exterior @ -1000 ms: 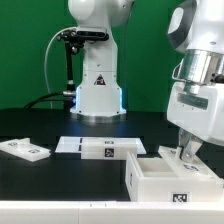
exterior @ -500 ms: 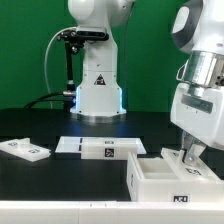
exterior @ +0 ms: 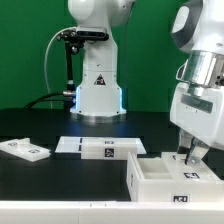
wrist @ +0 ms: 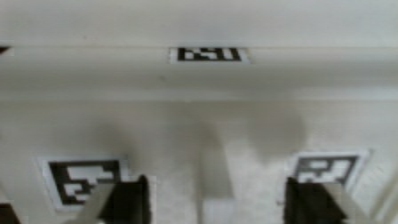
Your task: Assemble cabinet
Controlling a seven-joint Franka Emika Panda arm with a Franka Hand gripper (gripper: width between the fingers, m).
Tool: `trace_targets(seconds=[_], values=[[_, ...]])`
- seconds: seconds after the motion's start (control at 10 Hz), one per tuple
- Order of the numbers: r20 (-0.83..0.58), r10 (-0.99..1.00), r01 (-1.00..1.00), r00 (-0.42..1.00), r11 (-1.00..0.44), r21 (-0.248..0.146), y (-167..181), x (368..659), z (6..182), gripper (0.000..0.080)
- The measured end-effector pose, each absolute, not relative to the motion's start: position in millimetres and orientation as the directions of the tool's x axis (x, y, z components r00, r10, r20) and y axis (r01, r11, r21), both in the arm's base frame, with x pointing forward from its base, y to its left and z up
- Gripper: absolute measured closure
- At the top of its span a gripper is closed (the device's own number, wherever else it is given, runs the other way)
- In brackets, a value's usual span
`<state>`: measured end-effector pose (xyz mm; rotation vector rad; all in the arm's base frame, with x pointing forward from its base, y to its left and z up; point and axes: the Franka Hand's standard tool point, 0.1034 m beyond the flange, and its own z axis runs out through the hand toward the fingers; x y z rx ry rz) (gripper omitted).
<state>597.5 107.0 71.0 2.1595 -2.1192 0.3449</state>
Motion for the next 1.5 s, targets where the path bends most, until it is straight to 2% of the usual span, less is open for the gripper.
trace_targets(seconds=[0.1, 0.2, 0.3, 0.4, 0.8, 0.9, 1.2, 1.3, 1.4, 1.5], values=[[0.216, -0.976, -0.993, 0.018, -0.042, -0.108, 106.3, 596.8, 79.2, 0.0206], [0.199, -0.98, -0.991, 0.031, -0.056, -0.121, 105.3, 586.8, 86.8, 0.0206], [0.183, -0.981, -0.99, 0.056, -0.078, -0.116, 101.2, 575.1, 92.0, 0.0053], [0.164, -0.982, -0.989, 0.091, -0.108, -0.1, 96.5, 563.0, 97.3, 0.0016], [0.165, -0.982, -0.99, 0.089, -0.106, -0.096, 95.6, 561.5, 95.8, 0.0003], [0.17, -0.974, -0.98, 0.149, -0.169, -0.109, 89.6, 561.9, 97.3, 0.0002], [0.198, -0.953, -0.939, 0.228, -0.269, -0.216, 24.9, 539.3, 101.2, 0.0002], [0.202, -0.943, -0.929, 0.265, -0.306, -0.21, 11.2, 533.7, 100.2, 0.0002], [0.18, -0.953, -0.938, 0.243, -0.278, -0.205, 1.8, 530.6, 99.5, 0.0002], [0.137, -0.974, -0.96, 0.18, -0.204, -0.192, 16.4, 527.8, 95.9, 0.0002]])
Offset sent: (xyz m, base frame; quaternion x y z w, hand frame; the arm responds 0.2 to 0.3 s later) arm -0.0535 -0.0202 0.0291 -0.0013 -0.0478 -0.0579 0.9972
